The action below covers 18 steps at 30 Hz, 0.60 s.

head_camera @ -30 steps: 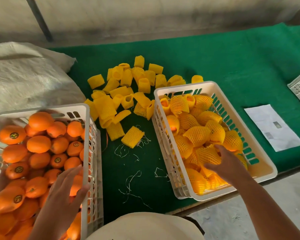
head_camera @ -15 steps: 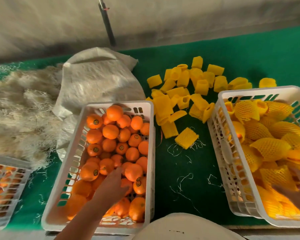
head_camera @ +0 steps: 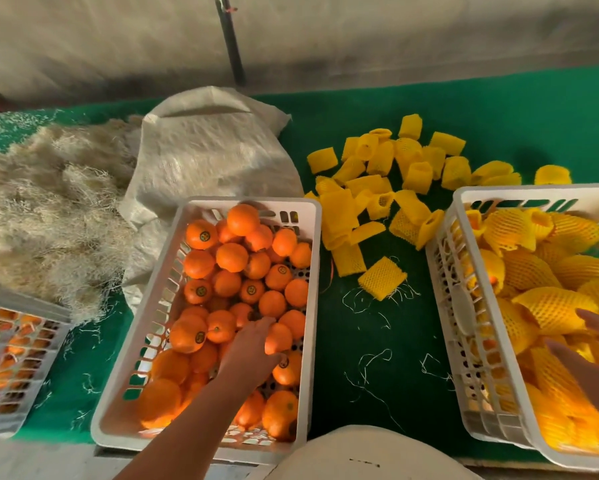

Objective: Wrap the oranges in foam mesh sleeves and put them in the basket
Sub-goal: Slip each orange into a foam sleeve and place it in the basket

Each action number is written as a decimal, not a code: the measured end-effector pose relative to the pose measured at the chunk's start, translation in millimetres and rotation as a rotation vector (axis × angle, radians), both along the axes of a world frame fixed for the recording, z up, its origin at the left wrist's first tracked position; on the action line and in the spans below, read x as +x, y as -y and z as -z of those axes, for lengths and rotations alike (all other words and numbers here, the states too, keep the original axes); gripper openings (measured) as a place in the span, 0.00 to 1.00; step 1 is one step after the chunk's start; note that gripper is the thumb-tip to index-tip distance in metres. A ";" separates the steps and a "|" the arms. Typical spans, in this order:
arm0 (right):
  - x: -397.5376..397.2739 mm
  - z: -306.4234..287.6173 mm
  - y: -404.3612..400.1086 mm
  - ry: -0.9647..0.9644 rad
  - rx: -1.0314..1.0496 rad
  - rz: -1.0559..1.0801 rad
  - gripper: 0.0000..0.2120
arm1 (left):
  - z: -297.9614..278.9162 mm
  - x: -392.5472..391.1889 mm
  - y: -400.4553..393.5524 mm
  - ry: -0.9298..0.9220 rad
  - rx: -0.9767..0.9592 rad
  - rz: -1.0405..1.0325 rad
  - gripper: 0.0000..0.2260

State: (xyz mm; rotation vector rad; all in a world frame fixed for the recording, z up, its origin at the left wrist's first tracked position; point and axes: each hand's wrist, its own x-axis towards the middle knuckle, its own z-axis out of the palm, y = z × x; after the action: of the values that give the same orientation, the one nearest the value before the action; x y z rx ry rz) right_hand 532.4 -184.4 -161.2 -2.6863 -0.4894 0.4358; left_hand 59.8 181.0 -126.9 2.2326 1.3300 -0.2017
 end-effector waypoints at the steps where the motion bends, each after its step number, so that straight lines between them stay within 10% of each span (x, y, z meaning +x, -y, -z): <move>1: -3.1 -11.7 -1.5 -0.020 0.012 0.017 0.41 | -2.3 -0.2 0.6 0.032 0.001 -0.038 0.36; 12: -113.0 -173.4 -102.7 0.073 0.256 -0.104 0.24 | -100.9 41.7 -1.7 0.850 -0.313 -0.438 0.23; 18: -139.1 -147.6 -169.6 0.016 0.260 -0.375 0.17 | -96.8 97.5 13.3 0.653 -0.024 -0.096 0.30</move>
State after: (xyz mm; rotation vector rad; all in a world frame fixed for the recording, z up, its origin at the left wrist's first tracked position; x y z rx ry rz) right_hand 393.3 -14.7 -13.6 -2.3499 -0.9897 0.4181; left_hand 157.4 167.6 -30.1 1.9513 1.0494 0.5031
